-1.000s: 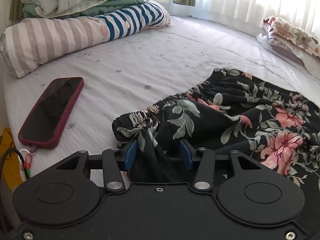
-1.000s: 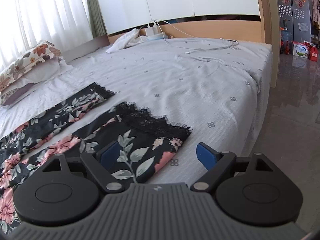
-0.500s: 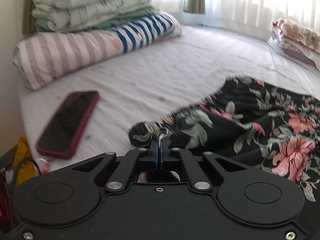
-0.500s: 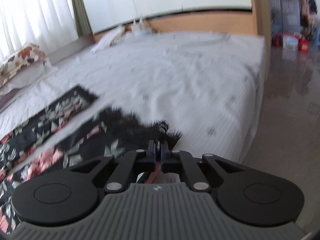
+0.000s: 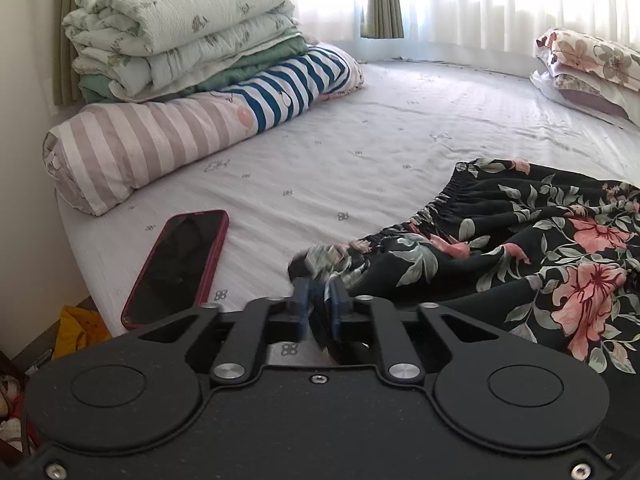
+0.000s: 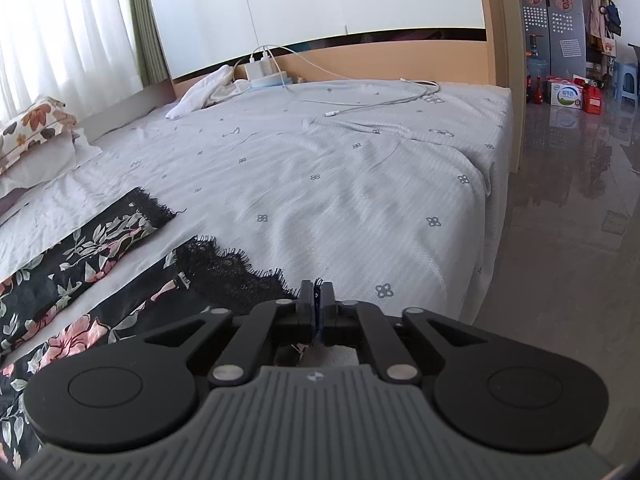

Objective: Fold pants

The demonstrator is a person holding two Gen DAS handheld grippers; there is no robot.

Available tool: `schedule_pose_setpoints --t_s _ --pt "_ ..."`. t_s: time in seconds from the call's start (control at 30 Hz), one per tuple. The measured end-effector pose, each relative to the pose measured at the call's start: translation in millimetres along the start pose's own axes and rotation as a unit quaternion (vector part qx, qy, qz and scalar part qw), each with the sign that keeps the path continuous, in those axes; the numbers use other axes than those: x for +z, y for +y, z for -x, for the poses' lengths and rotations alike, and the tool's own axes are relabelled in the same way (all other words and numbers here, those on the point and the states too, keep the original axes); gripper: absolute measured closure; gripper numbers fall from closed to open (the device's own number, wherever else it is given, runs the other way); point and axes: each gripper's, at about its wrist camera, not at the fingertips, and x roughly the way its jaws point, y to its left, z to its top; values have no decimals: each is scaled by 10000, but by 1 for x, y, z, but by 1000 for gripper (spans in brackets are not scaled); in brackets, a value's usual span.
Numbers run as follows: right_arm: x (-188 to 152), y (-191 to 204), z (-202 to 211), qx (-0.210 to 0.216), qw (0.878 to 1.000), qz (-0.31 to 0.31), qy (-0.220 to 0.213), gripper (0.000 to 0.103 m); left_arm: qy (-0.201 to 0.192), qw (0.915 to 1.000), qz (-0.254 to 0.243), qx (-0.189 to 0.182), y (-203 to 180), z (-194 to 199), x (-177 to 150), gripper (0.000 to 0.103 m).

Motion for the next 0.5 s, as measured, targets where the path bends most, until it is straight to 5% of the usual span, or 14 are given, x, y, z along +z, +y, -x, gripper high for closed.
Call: schedule_pose_setpoints --t_s 0.07,0.13,0.23,0.37,0.5 --pt "3 4 4 22 10000 8 -17 65 -59 9999 104 -77 2 3 3 44" --pt "9 8 9 152 9999 34 -63 49 -233 9995 160 -117 4 9 9 42" --pt "18 21 20 395 9989 215 -143 44 -434 9989 60 -190 -1 19 25 35" --pt "30 48 34 717 9955 545 -293 34 -564 9956 120 -744 -9 30 54 19" --pt "36 69 47 1148 9909 581 -402 30 -454 9900 331 -1296 -17 35 75 17"
